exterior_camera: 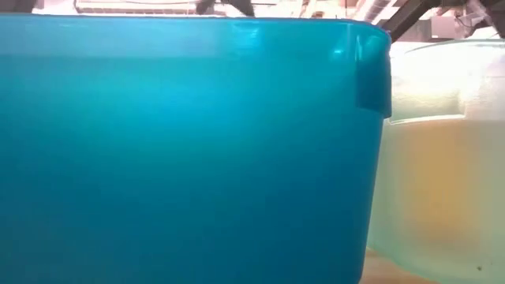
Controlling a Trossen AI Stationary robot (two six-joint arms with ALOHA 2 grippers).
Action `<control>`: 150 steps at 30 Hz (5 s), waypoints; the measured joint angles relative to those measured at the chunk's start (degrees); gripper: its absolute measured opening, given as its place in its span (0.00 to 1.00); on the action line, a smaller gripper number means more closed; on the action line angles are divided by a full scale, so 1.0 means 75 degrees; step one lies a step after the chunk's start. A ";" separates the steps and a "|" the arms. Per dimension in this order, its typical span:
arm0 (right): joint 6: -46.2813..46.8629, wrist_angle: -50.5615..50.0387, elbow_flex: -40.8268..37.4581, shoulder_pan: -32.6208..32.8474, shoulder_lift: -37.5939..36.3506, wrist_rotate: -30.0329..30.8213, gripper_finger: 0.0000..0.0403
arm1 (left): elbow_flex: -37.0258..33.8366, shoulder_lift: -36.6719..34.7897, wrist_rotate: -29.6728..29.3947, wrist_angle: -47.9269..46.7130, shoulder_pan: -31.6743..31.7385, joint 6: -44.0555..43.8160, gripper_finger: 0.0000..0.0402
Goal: Pick and place medicine bottles into bin by pill shape (circle, oval)
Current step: Put the small orange pill bottle into the blue bin
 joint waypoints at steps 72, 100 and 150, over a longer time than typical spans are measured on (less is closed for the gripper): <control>-0.5934 -0.7118 0.7024 -0.0467 0.4464 0.1115 0.00 | -0.0009 -0.2054 -0.1374 -0.1804 -0.0357 0.0471 0.00; -0.7884 -0.6801 0.6692 0.0388 0.4464 0.0730 0.00 | -0.0009 -0.2054 -0.1395 -0.1807 -0.0357 0.0875 0.00; -0.9095 -0.6564 0.6622 0.0247 0.4680 0.0491 0.00 | -0.0009 -0.2051 -0.1413 -0.1958 -0.0357 0.1024 0.00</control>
